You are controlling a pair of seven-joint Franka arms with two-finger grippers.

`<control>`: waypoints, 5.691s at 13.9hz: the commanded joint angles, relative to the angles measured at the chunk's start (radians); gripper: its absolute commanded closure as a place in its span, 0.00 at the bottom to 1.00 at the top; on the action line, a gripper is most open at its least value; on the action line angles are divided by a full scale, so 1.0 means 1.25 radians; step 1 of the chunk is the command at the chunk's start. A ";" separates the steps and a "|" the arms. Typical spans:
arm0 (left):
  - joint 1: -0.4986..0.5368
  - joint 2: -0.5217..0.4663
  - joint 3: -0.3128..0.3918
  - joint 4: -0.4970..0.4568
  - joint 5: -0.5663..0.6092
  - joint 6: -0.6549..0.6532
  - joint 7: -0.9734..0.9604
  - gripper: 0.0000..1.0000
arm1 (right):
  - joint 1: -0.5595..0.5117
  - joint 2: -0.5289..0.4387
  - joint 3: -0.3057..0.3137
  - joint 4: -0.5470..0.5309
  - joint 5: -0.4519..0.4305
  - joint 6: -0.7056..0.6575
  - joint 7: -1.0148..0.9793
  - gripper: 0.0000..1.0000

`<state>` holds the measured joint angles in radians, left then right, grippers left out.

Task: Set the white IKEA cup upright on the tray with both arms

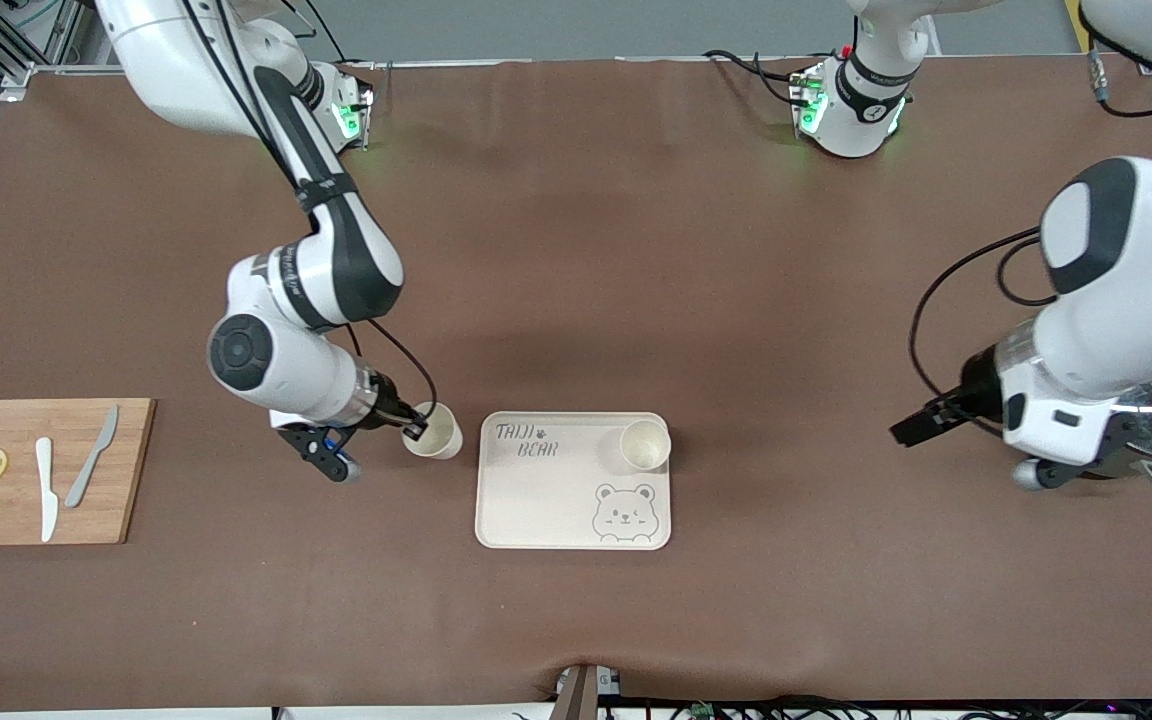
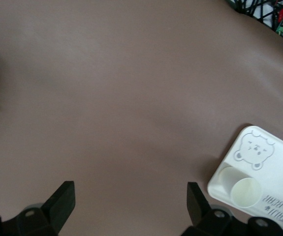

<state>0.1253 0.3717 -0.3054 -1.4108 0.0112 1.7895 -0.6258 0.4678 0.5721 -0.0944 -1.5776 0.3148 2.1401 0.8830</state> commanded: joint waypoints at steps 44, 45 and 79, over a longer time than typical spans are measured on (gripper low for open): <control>0.095 -0.234 -0.012 -0.080 0.074 -0.191 0.296 0.00 | -0.310 -0.359 -0.064 0.137 -0.122 -0.589 -0.497 0.00; 0.095 -0.238 -0.010 -0.080 0.073 -0.192 0.294 0.00 | -0.320 -0.362 -0.062 0.139 -0.122 -0.610 -0.507 0.00; -0.045 -0.306 0.146 -0.121 0.038 -0.193 0.398 0.00 | -0.361 -0.526 0.040 -0.009 -0.258 -0.497 -0.717 0.00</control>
<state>0.0694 -0.0117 -0.1332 -1.5728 0.0816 1.5494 -0.1831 0.0083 -0.0950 -0.0411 -1.6097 0.0134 1.5322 0.0136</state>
